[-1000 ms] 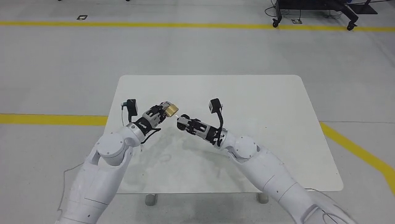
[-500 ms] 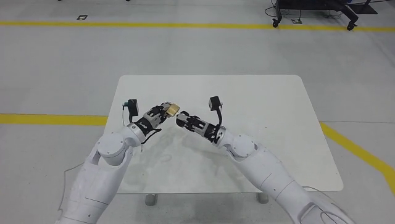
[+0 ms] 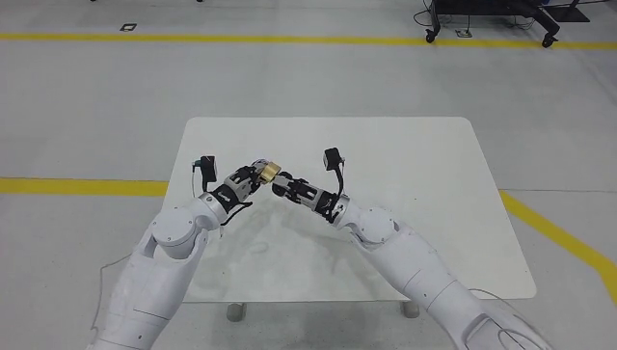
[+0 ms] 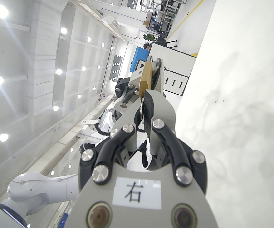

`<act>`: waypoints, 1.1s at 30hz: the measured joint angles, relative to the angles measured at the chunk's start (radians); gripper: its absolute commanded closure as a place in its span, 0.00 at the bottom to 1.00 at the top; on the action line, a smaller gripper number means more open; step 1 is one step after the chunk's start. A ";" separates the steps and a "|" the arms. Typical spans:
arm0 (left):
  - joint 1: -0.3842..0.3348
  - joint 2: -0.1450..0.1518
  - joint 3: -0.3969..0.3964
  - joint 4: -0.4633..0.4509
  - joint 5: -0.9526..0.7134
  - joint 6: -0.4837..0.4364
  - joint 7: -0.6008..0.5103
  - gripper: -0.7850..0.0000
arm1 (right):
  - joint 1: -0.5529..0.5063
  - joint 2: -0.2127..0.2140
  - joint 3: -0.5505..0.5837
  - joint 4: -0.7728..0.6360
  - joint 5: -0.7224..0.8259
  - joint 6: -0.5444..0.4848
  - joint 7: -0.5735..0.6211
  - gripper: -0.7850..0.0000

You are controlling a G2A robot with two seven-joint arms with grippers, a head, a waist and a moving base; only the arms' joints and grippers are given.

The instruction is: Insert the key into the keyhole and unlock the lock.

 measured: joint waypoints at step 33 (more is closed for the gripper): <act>-0.036 -0.022 -0.067 0.120 -0.572 0.380 -0.095 1.00 | -0.085 0.043 0.143 -0.268 0.099 -0.128 0.241 0.85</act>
